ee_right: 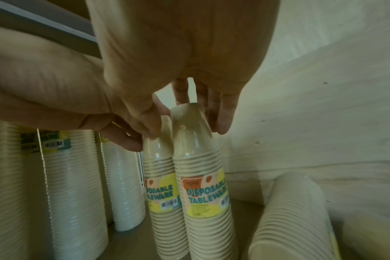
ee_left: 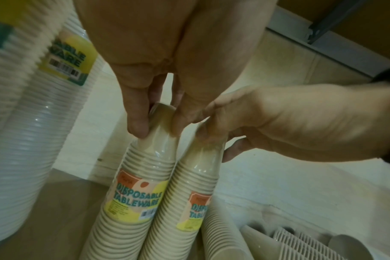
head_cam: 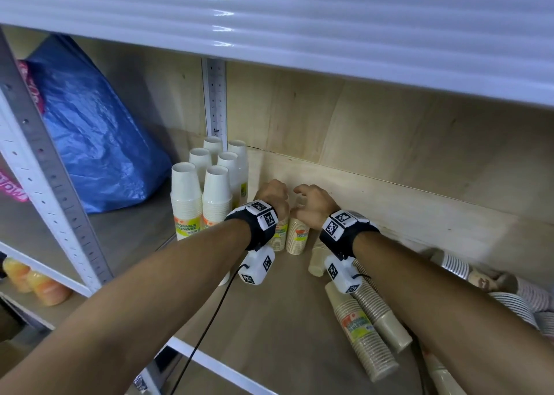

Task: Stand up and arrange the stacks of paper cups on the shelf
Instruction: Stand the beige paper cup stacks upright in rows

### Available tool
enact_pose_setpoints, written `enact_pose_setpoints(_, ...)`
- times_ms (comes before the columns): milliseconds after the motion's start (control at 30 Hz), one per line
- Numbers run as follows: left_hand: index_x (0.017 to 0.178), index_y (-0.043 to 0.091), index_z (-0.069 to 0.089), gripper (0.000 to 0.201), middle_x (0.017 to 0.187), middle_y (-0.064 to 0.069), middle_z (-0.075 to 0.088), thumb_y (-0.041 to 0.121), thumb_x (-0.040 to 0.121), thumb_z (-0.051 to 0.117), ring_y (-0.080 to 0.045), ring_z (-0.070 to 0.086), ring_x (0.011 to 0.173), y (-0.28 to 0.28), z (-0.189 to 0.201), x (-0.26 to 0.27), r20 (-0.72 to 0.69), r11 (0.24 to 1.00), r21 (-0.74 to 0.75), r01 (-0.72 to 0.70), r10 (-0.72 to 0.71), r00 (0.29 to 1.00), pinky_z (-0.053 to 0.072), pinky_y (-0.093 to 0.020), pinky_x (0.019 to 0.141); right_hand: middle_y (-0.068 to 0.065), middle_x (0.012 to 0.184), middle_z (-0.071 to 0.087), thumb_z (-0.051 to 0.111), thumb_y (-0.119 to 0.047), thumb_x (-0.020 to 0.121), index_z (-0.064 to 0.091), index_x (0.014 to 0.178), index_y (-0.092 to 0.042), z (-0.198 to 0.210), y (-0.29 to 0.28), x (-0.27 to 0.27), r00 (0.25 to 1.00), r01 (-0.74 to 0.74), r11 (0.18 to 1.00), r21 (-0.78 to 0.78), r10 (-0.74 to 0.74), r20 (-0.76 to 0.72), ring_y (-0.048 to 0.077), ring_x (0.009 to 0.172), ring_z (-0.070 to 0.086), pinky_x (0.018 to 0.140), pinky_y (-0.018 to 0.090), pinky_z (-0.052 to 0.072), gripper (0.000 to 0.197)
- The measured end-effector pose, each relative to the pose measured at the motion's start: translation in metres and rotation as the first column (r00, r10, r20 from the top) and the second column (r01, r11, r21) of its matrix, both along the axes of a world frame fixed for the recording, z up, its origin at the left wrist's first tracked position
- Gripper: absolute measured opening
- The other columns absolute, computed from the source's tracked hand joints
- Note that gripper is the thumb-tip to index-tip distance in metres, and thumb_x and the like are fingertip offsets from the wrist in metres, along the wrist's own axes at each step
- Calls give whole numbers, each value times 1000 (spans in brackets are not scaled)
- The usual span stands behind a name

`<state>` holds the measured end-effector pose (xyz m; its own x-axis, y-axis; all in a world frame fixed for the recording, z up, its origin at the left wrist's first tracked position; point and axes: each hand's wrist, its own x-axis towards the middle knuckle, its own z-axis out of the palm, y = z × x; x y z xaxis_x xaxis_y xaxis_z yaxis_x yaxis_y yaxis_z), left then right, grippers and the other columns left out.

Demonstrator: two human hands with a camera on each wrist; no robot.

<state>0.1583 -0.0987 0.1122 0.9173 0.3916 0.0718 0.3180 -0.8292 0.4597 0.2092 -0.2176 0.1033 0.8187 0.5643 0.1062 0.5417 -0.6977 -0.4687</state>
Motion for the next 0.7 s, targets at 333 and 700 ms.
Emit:
enact_pose_setpoints(333,130,10,57,42,135,-5,56,0,90,53,-20,52,126,0,-3,-3,18,995,-101,-16,17,1000,45,-28,104,10,120,63,59,-19,86,61,122,-11,1,0,0,994,-6,998,-66,14,112,29,109,62,89,39,54,37)
enact_pose_setpoints(700,129,3,58,43,133,-10,59,-7,88,52,-25,55,125,-3,0,-7,22,991,-131,2,1,1000,47,-35,103,11,119,64,57,-14,88,62,123,-9,2,-3,0,994,-13,997,-72,21,109,31,112,60,92,36,52,36)
